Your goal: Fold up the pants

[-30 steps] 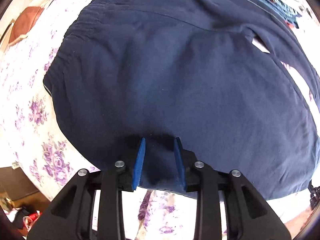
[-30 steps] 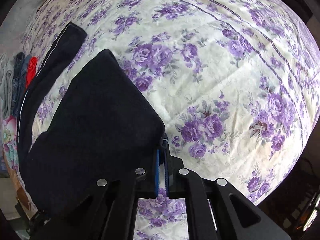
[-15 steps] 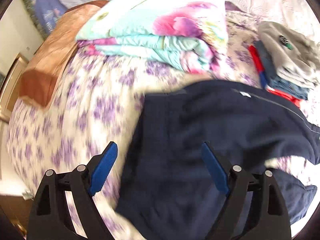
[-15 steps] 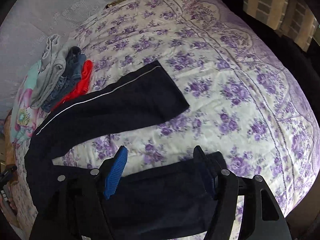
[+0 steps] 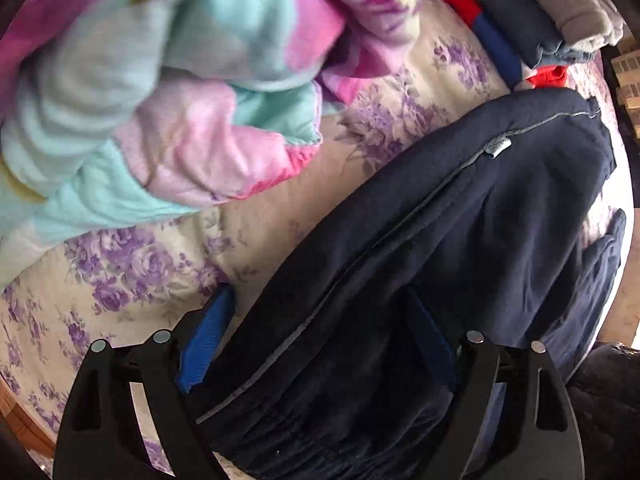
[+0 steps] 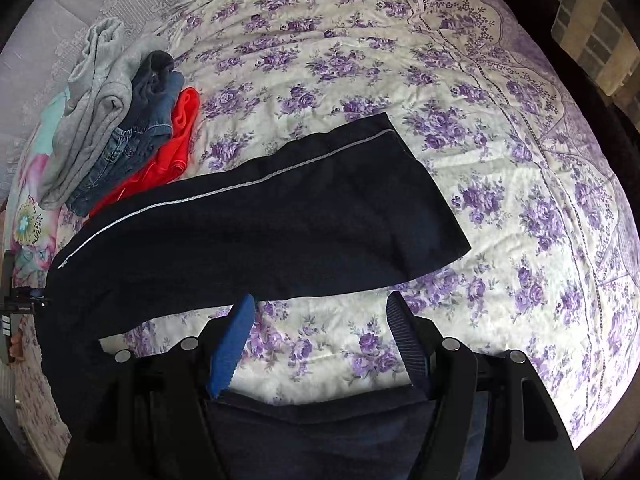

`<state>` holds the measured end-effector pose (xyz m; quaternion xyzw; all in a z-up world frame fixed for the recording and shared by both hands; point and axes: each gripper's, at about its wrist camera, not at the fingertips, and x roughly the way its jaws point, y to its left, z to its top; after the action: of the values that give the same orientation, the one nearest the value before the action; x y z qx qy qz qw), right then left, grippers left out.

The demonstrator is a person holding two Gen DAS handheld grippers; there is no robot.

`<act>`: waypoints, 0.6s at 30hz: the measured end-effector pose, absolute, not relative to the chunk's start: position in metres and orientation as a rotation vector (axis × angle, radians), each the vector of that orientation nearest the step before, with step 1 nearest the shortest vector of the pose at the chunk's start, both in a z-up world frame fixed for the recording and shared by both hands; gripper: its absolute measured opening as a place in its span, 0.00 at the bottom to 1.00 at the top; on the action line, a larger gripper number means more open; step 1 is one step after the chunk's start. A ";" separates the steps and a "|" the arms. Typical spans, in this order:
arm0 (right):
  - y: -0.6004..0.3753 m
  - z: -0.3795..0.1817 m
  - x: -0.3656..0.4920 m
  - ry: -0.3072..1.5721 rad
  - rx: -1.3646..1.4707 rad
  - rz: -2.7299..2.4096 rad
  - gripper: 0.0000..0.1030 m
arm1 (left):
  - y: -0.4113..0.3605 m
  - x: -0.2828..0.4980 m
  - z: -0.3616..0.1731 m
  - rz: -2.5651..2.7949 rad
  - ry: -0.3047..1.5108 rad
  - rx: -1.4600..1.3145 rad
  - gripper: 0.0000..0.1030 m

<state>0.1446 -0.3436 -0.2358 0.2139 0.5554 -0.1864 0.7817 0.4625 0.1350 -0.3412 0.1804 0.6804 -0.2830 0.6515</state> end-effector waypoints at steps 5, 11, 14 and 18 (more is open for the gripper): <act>-0.379 -0.242 0.135 1.118 0.548 -0.477 0.67 | 0.137 0.444 -0.310 -0.667 1.430 0.385 0.16; -0.430 -0.263 0.121 1.126 0.647 -0.542 0.67 | 0.150 0.439 -0.309 -0.544 1.396 0.279 0.16; -0.437 -0.279 0.127 1.186 0.643 -0.549 0.67 | 0.148 0.434 -0.311 -0.497 1.372 0.289 0.16; -0.447 -0.311 0.129 1.236 0.702 -0.622 0.67 | 0.151 0.432 -0.308 -0.470 1.378 0.268 0.16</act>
<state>0.1292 -0.4474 -0.3106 0.3169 0.5579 -0.2808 0.7137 0.4320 0.1506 -0.3085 0.1222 0.6279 -0.2139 0.7383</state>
